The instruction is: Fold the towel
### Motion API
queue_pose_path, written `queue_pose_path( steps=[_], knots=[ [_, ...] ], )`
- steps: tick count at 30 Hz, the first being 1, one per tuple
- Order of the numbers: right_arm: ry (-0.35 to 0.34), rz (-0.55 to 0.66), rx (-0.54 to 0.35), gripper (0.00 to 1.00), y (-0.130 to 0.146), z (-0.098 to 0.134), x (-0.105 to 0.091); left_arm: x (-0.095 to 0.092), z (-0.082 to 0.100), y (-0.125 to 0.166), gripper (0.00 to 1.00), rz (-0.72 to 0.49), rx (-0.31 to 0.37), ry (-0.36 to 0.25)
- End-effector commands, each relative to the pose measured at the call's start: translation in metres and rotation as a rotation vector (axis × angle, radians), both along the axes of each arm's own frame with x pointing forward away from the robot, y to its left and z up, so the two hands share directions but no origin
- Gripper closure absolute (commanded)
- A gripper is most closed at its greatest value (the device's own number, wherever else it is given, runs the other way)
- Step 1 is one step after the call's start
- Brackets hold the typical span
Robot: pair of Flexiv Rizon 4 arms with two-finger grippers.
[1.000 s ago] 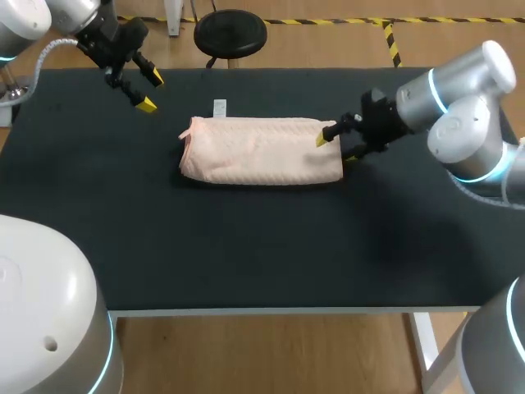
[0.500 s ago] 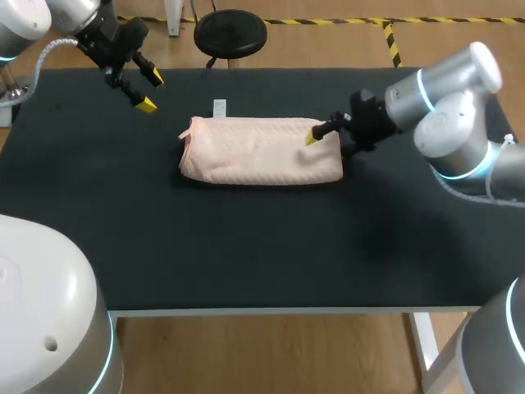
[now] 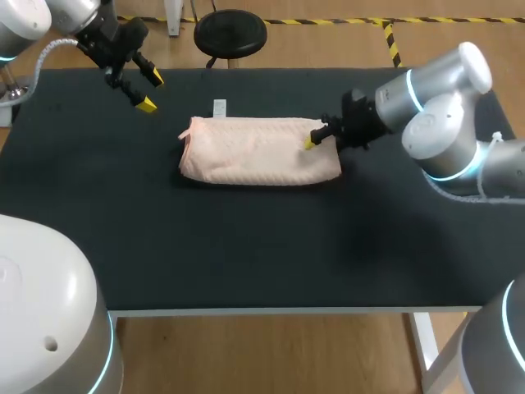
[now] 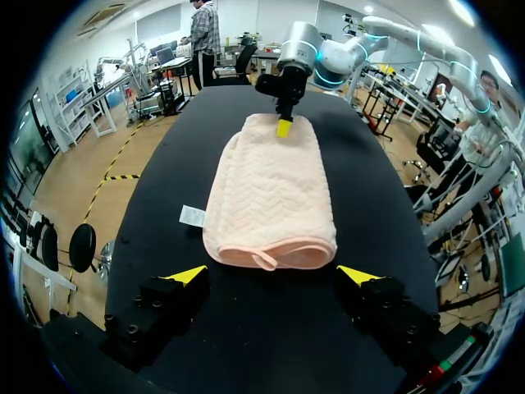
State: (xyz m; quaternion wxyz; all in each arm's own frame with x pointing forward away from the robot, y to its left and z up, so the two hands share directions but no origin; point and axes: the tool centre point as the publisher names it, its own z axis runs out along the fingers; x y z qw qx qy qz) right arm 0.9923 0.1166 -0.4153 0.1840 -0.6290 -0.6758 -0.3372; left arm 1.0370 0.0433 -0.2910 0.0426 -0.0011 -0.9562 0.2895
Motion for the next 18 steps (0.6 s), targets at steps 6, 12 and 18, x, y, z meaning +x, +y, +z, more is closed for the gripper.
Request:
queue_pose_path(
  steps=[6,12,18],
  knots=[
    [0.000,-0.011,-0.156,1.00,0.035,0.030,-0.001,0.000,-0.001,0.000,0.00,-0.001,-0.002,-0.001],
    [-0.019,-0.032,-0.216,1.00,0.076,0.046,0.011,0.000,-0.001,0.000,0.00,-0.001,-0.002,-0.001],
    [-0.023,-0.087,-0.192,1.00,0.126,0.061,0.023,0.000,-0.001,0.000,0.00,-0.001,-0.002,-0.001]
  ],
)
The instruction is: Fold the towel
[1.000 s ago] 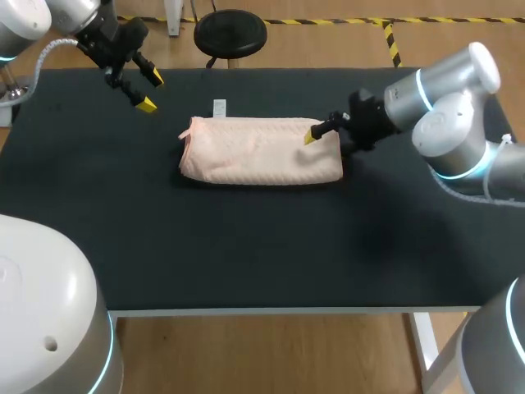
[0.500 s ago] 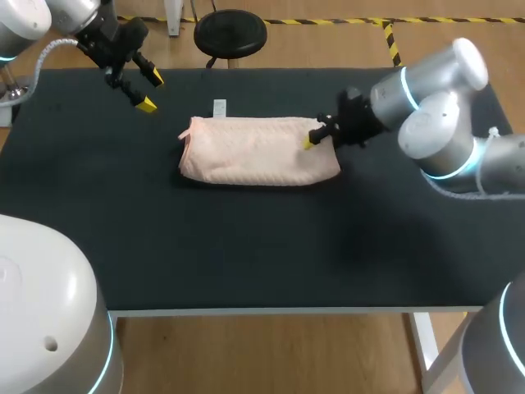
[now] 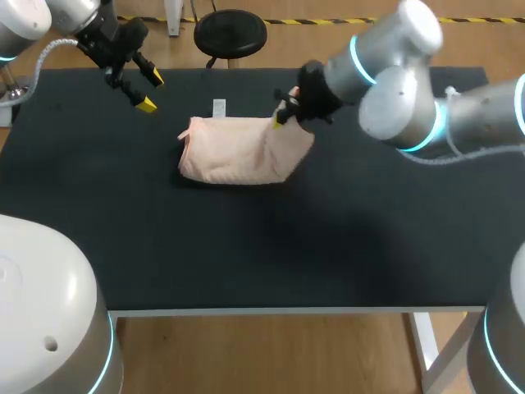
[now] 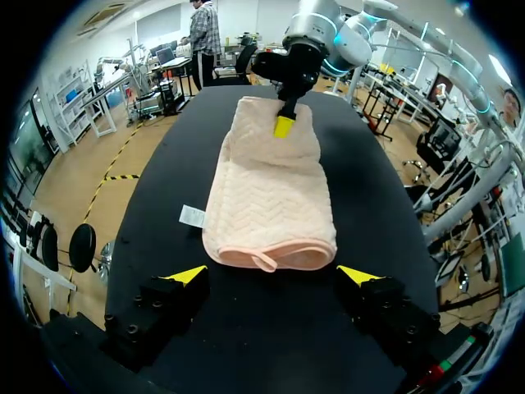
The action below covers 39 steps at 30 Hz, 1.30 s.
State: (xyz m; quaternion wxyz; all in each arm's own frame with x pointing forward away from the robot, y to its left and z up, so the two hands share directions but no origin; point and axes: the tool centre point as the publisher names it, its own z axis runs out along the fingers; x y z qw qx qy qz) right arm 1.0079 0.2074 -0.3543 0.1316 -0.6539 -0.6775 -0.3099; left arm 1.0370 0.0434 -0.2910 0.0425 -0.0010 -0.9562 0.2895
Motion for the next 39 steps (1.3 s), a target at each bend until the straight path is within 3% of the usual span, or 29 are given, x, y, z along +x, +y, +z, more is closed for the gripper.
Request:
queue_pose_path(
  steps=[1,11,12,13,14,15,21,29,32,36,39],
  knots=[
    [-0.002,-0.030,-0.075,1.00,0.045,0.002,0.007,0.000,-0.001,0.000,0.00,-0.001,-0.002,-0.001],
    [0.005,-0.052,-0.052,1.00,0.127,-0.005,-0.007,0.000,-0.001,0.000,0.00,-0.001,-0.002,-0.001],
    [0.001,-0.048,-0.051,0.88,0.134,-0.005,-0.011,0.000,-0.001,0.000,0.00,-0.001,-0.002,-0.001],
    [-0.003,-0.038,-0.047,0.56,0.141,-0.004,-0.015,0.000,-0.001,0.000,0.00,-0.001,-0.002,-0.001],
    [-0.016,-0.036,-0.045,0.08,0.147,-0.003,-0.018,0.000,-0.001,0.000,0.00,-0.001,-0.002,-0.001],
    [-0.022,-0.036,-0.034,0.00,0.153,-0.002,-0.021,0.000,-0.001,0.000,0.00,-0.001,-0.002,-0.001],
    [-0.075,-0.067,-0.010,0.00,0.176,0.008,-0.033,0.000,-0.001,0.000,0.00,-0.001,-0.002,-0.001],
    [-0.142,-0.112,0.040,0.00,0.166,0.036,-0.045,0.000,-0.001,0.000,0.00,-0.001,-0.002,-0.001],
    [-0.185,-0.050,0.011,0.00,0.155,0.046,-0.048,0.000,-0.001,0.000,0.00,-0.001,-0.002,-0.001],
    [-0.290,0.134,-0.049,0.00,0.138,0.056,-0.050,0.000,-0.001,0.000,0.00,-0.001,-0.002,-0.001],
    [-0.291,0.172,-0.060,0.00,0.133,0.058,-0.050,0.000,-0.001,0.000,0.00,-0.001,-0.002,-0.001]
  ],
)
